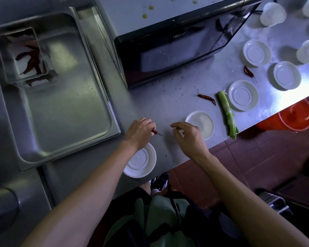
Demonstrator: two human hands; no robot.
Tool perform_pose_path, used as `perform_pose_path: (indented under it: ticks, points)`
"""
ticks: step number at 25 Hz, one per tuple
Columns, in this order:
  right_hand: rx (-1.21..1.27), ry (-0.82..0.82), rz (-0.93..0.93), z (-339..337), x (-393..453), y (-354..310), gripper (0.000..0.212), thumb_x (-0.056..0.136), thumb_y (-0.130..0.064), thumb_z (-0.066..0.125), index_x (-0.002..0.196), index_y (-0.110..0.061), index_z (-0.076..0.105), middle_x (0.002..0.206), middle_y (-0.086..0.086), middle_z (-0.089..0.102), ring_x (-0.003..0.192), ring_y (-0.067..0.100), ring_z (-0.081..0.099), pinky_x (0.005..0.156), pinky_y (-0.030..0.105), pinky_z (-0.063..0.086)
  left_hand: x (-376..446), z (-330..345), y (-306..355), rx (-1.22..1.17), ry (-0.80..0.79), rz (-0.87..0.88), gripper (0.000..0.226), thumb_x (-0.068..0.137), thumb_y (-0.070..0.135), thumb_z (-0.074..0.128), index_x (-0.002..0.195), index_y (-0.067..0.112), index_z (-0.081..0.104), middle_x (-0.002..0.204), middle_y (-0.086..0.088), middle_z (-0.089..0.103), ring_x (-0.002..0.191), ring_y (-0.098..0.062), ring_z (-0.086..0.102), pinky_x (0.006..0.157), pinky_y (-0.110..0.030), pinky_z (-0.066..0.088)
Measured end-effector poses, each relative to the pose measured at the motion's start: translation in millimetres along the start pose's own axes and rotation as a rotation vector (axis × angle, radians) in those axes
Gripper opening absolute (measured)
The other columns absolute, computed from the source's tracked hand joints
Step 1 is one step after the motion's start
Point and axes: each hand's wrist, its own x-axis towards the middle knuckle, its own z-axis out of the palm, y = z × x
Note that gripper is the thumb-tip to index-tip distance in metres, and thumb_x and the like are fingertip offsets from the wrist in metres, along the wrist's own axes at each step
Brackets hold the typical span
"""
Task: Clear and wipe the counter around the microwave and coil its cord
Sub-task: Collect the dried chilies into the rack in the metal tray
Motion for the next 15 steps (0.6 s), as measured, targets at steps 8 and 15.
perform_pose_path:
  ticks: [8, 15]
  points:
    - [0.038, 0.097, 0.070, -16, 24, 13, 0.020, 0.094, -0.014, 0.062, 0.109, -0.019, 0.073, 0.109, -0.005, 0.074, 0.086, -0.003, 0.057, 0.079, 0.019, 0.050, 22, -6, 3, 0.087, -0.045, 0.005, 0.010, 0.089, 0.023, 0.062, 0.098, 0.023, 0.059, 0.101, 0.002, 0.062, 0.102, -0.025, 0.055, 0.078, -0.038, 0.045]
    - [0.116, 0.127, 0.155, -54, 63, 54, 0.024, 0.093, -0.012, 0.060, 0.113, -0.016, 0.073, 0.114, -0.003, 0.072, 0.095, 0.010, 0.066, 0.085, 0.029, 0.054, 52, -14, 26, -0.163, 0.042, -0.088, 0.006, 0.086, 0.017, 0.067, 0.091, 0.019, 0.066, 0.095, 0.001, 0.061, 0.098, -0.023, 0.056, 0.081, -0.034, 0.046]
